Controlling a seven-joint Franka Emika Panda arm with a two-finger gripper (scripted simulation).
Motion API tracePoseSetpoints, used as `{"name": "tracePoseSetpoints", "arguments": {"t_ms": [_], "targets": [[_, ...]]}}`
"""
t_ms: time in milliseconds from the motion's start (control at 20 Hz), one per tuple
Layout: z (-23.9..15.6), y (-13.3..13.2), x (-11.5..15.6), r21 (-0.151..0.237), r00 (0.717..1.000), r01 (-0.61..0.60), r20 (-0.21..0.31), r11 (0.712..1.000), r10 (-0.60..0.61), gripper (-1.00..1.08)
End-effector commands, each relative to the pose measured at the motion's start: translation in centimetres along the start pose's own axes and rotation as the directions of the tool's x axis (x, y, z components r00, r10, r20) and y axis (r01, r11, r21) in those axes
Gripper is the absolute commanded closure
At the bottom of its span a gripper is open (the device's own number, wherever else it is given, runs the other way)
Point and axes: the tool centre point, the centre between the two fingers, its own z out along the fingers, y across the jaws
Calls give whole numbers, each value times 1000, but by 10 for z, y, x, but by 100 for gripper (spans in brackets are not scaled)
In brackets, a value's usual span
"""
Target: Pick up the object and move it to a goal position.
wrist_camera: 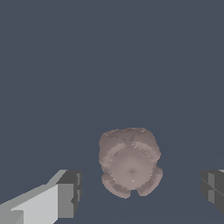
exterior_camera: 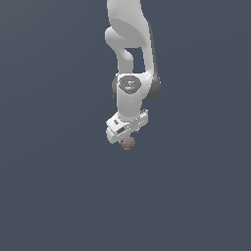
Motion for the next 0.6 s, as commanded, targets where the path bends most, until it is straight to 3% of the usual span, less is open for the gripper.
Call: {"name": "tracePoseSetpoints", "arguments": {"t_ms": [0, 550], "targets": [[4, 0, -3, -2, 999, 45, -1, 999, -45, -92], [11, -1, -7, -4, 994, 112, -2, 994, -113, -92]]}}
